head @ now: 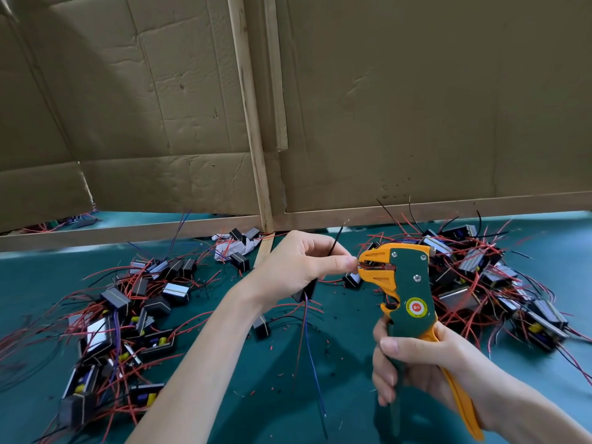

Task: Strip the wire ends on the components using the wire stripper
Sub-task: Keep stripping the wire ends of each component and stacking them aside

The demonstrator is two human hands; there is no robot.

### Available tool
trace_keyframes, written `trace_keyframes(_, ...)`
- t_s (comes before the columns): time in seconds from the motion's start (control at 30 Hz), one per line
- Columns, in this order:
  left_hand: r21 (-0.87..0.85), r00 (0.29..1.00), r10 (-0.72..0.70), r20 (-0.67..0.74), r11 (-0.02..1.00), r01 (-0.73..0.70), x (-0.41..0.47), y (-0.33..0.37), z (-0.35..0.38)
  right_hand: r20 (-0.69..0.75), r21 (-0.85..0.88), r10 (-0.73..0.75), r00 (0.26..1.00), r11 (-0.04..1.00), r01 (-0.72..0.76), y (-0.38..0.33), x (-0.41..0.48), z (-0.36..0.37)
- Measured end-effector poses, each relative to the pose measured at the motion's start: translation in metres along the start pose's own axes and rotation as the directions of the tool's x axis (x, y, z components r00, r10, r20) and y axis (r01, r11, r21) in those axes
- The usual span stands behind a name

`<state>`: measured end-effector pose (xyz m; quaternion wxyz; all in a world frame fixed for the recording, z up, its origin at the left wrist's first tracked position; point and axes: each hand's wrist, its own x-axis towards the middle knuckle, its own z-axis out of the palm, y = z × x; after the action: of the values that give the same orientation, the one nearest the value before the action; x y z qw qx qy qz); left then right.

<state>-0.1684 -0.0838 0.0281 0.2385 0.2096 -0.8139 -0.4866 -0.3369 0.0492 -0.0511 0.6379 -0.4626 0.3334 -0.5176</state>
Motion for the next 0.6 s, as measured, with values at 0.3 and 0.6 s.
trace_keyframes(0.3,-0.037,1.0,0.004,0.01,0.999,-0.003,0.004,-0.008,0.001,-0.256,0.038,0.029,0.966,0.999,-0.02,-0.003,-0.003,0.02)
trace_keyframes(0.6,-0.244,1.0,0.021,-0.023,0.97,-0.026,0.007,-0.019,0.009,-0.155,0.199,-0.074,0.985,0.974,0.105,-0.001,0.003,0.011)
